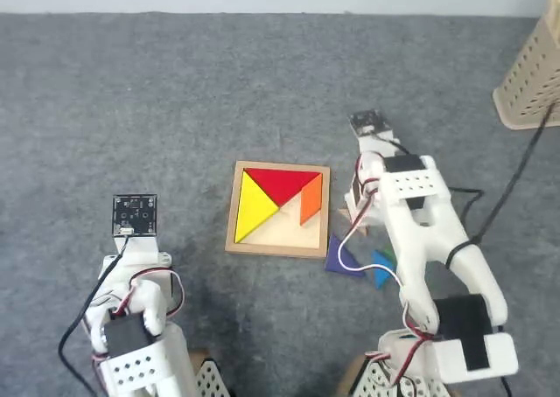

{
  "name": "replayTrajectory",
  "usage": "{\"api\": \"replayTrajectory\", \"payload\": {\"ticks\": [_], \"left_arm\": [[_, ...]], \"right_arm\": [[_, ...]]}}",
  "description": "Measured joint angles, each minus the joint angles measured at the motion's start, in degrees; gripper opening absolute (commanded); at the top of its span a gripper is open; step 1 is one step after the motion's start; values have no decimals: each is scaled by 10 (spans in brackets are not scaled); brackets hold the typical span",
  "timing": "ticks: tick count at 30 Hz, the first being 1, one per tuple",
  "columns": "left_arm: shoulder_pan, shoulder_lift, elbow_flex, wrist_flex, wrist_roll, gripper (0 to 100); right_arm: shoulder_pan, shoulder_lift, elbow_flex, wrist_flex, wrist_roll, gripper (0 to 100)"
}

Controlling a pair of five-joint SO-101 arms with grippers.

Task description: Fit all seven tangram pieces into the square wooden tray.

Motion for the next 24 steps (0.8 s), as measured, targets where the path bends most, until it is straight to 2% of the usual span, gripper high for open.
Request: {"api": "replayTrajectory", "payload": {"ticks": [5, 9, 21, 24], "left_arm": [[0, 0, 0, 0, 0, 13], [0, 0, 0, 0, 0, 13], [0, 0, 0, 0, 0, 13], [0, 0, 0, 0, 0, 13]], "right_arm": [[-5, 30, -45, 0, 15, 206], [-42, 107, -75, 0, 36, 246], [-51, 192, -92, 0, 46, 244], [-52, 202, -100, 0, 46, 198]]}}
